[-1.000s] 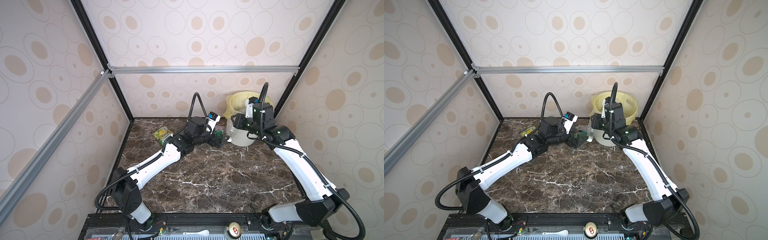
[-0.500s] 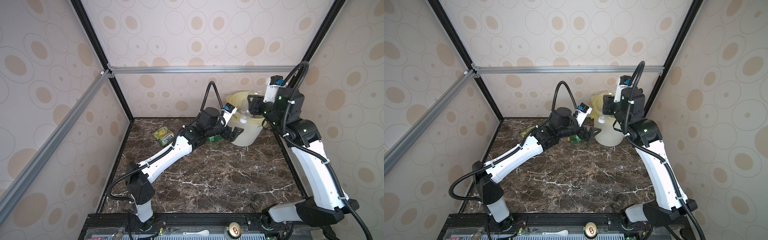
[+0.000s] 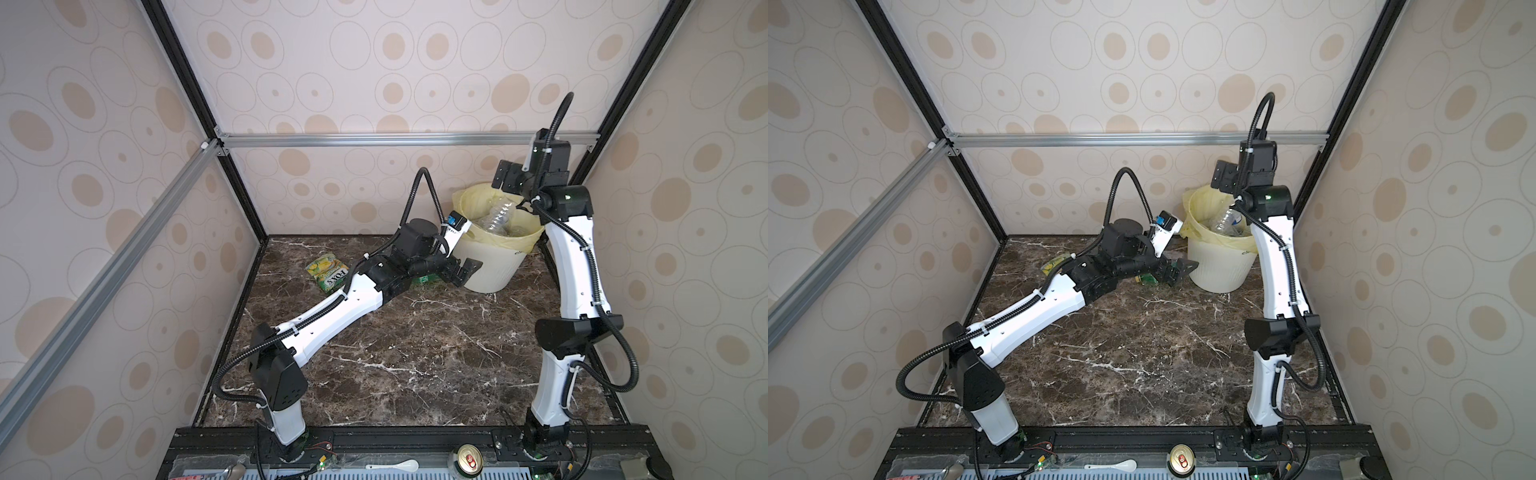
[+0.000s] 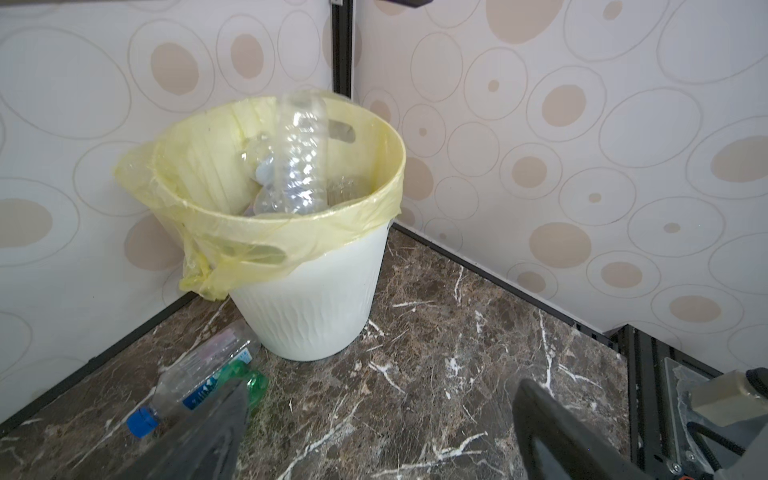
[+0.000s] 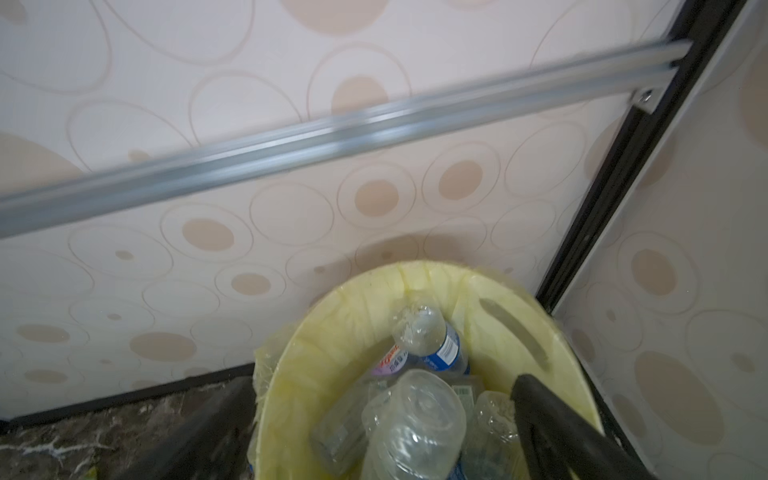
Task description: Throw the plastic bottles in the bin
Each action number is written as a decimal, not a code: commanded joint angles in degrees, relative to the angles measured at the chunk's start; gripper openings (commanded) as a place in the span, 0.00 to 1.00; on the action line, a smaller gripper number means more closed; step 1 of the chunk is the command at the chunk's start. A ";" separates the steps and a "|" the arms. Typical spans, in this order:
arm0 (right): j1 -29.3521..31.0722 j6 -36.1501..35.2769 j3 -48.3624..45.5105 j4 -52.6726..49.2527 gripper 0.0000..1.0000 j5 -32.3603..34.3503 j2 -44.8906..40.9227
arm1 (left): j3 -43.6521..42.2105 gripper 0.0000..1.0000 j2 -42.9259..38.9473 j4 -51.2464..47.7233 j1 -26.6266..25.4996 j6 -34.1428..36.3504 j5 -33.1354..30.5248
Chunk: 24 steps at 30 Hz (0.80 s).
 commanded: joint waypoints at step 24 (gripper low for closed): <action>1.70 3.87 -40.29 8.39 1.00 -9.14 -29.12 | -12.28 0.99 -7.62 3.40 -0.32 -9.22 -12.87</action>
